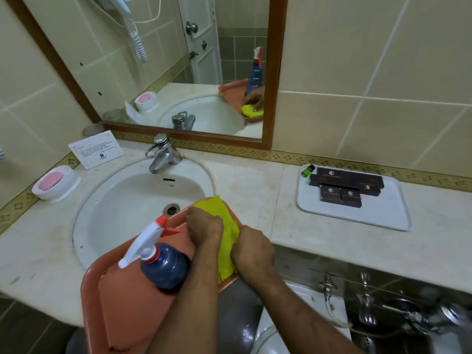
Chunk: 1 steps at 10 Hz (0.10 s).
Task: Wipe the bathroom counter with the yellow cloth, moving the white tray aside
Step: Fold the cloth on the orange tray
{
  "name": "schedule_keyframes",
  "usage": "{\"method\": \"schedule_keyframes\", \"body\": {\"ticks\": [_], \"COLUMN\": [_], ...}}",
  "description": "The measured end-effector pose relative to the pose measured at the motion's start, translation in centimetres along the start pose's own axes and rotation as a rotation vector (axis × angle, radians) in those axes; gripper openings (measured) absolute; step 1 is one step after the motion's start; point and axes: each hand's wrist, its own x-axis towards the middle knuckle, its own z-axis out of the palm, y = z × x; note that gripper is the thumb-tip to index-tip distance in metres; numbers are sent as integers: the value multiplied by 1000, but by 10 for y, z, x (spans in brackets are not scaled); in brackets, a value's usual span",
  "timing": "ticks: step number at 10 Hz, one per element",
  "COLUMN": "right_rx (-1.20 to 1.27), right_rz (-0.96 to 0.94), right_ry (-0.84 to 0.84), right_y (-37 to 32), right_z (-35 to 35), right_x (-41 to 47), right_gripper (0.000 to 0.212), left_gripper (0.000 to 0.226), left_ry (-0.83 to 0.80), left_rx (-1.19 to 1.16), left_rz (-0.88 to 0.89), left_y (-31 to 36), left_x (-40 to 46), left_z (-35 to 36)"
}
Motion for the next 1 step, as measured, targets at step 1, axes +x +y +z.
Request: {"method": "schedule_keyframes", "body": {"ticks": [1], "right_rx": [-220], "right_rz": [-157], "right_ry": [56], "right_y": [8], "right_z": [-10], "right_x": [-4], "right_gripper": [24], "left_gripper": [42], "left_ry": [220], "left_rx": [380], "left_rz": [175], "left_y": [-9], "left_x": [6], "left_z": [16]}}
